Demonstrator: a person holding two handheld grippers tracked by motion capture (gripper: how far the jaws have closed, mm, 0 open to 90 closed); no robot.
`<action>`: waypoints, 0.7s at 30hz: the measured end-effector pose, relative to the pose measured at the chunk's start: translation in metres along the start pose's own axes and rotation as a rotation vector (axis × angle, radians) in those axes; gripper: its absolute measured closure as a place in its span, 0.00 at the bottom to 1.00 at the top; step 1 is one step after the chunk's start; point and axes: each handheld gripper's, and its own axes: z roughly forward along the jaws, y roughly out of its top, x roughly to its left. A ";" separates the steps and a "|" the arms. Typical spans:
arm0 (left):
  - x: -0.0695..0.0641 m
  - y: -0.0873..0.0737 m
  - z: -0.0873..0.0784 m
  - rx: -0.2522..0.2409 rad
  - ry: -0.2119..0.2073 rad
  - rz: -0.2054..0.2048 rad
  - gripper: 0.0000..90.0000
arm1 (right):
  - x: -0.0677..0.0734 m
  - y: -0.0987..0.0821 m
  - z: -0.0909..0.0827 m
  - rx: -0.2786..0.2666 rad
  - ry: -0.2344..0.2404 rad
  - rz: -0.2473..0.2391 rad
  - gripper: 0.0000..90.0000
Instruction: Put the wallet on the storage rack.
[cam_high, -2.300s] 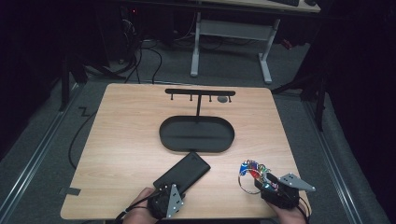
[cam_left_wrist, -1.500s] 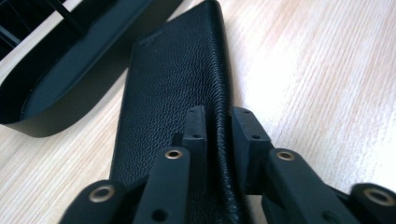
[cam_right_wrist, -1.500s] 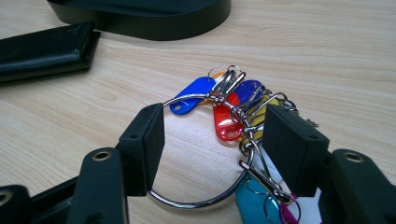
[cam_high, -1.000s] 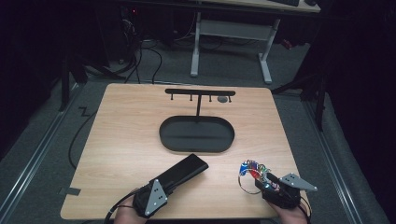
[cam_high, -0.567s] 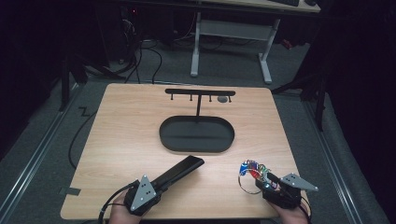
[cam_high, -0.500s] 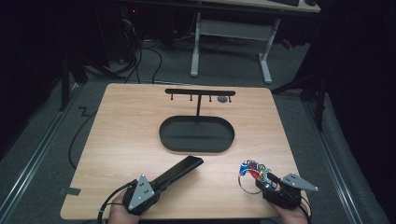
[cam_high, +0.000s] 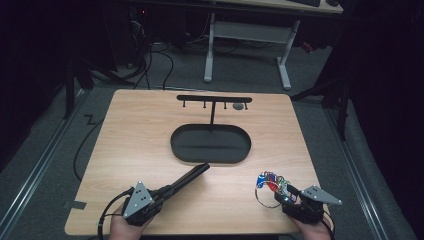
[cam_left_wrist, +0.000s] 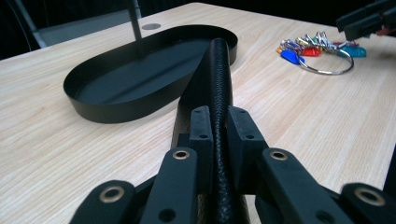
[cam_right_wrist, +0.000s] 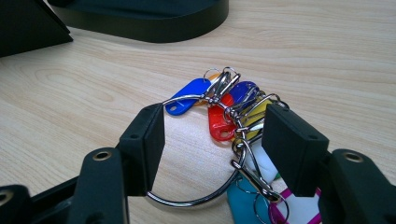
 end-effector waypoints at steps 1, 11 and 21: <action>0.002 0.000 -0.001 -0.003 0.001 -0.010 0.91 | 0.000 0.000 0.000 -0.001 0.001 -0.002 0.44; 0.019 -0.004 -0.008 -0.022 0.016 -0.085 0.90 | 0.001 0.000 0.000 0.004 0.003 -0.005 0.44; 0.030 -0.008 -0.011 -0.043 0.025 -0.136 0.89 | 0.000 0.000 0.001 0.013 0.006 -0.005 0.44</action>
